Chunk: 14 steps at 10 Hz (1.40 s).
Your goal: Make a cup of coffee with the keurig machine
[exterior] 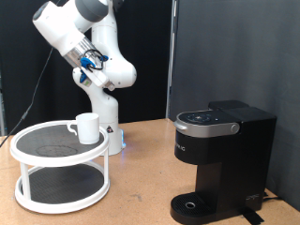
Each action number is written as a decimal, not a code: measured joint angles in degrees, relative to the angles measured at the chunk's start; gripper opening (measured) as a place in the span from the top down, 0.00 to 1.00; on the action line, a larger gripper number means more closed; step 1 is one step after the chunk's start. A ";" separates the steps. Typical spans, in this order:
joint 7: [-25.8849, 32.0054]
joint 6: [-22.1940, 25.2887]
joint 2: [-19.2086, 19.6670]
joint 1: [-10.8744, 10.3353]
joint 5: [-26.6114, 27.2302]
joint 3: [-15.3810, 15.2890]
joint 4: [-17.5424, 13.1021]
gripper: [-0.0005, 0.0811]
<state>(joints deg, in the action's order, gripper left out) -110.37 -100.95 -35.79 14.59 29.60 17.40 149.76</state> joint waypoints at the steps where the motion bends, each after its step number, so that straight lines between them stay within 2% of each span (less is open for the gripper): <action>1: 0.00 -0.23 0.00 0.01 -0.02 0.03 0.00 0.99; 3: 0.34 0.35 0.00 0.87 -1.99 0.98 -0.20 0.99; 6: 5.24 5.26 0.14 2.80 -7.30 6.12 -1.87 0.99; 8: 8.03 6.42 0.30 3.75 -8.52 9.86 -2.78 0.99; 12: 9.45 6.86 0.98 3.75 -8.53 11.08 -3.30 0.99; 14: 11.04 8.08 2.32 3.75 -8.91 12.87 -5.01 0.99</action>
<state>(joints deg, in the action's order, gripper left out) -99.33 -92.87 -33.47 18.34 20.69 30.27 144.75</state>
